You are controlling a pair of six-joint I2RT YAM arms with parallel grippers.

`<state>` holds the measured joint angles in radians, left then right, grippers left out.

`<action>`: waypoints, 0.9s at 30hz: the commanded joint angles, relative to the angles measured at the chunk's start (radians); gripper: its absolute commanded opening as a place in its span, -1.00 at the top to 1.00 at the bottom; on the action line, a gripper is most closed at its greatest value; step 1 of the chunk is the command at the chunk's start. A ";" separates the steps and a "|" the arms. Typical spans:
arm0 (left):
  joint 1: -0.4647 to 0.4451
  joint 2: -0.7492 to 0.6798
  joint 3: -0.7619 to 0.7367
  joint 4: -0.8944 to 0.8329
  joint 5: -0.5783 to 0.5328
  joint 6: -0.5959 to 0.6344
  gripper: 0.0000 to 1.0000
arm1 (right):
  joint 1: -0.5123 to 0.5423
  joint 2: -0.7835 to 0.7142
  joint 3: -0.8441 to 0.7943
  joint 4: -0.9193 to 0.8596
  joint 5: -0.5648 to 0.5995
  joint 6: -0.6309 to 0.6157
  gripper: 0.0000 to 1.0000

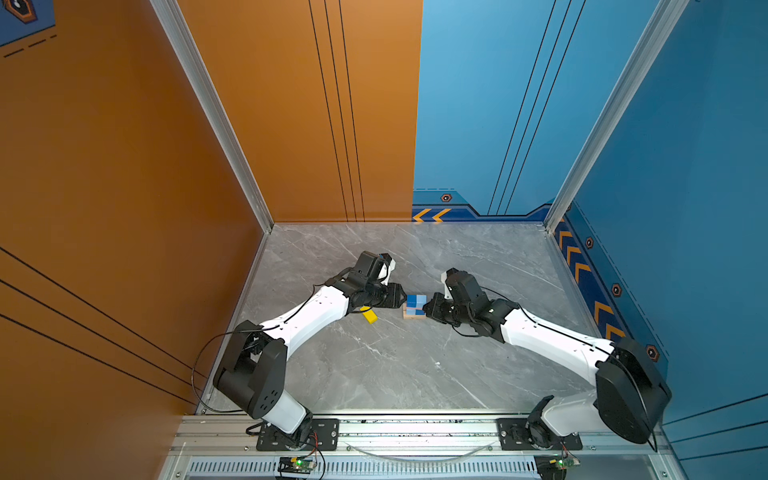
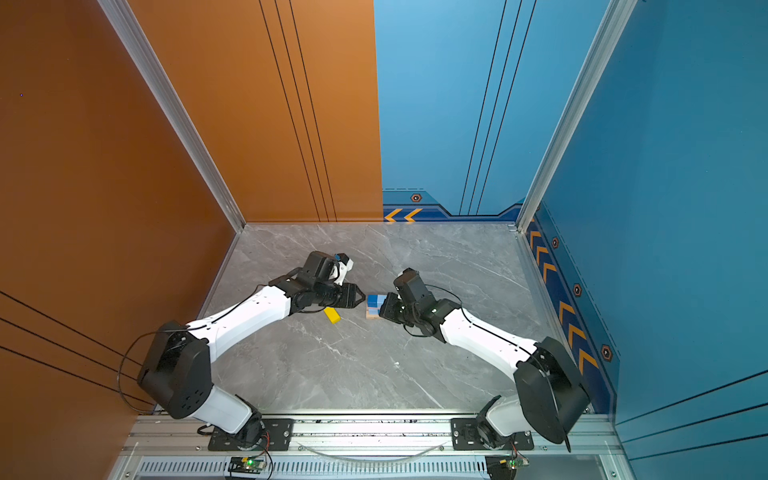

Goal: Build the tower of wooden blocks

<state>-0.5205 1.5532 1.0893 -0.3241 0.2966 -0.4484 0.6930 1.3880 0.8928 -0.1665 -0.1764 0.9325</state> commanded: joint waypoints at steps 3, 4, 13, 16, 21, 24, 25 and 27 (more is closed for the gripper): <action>0.018 0.005 -0.030 0.043 0.046 -0.029 0.14 | -0.009 -0.082 -0.040 -0.105 0.073 -0.039 1.00; 0.020 0.014 -0.037 0.056 0.058 -0.036 0.19 | -0.018 -0.095 -0.048 -0.110 0.075 -0.042 1.00; 0.045 0.147 -0.037 0.125 0.092 -0.113 0.97 | -0.089 -0.171 -0.115 -0.099 0.071 -0.048 1.00; 0.049 0.178 -0.037 0.182 0.108 -0.136 1.00 | -0.108 -0.194 -0.137 -0.095 0.069 -0.047 1.00; 0.050 0.214 -0.035 0.218 0.131 -0.161 1.00 | -0.127 -0.215 -0.163 -0.084 0.062 -0.046 1.00; 0.050 0.233 -0.033 0.237 0.146 -0.174 1.00 | -0.132 -0.216 -0.166 -0.079 0.057 -0.045 1.00; 0.050 0.236 -0.032 0.237 0.147 -0.175 1.00 | -0.133 -0.215 -0.169 -0.078 0.057 -0.046 1.00; 0.050 0.240 -0.032 0.238 0.148 -0.179 1.00 | -0.135 -0.215 -0.170 -0.076 0.055 -0.045 1.00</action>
<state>-0.4778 1.7748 1.0634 -0.1081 0.4118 -0.6094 0.5632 1.1900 0.7372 -0.2436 -0.1268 0.9058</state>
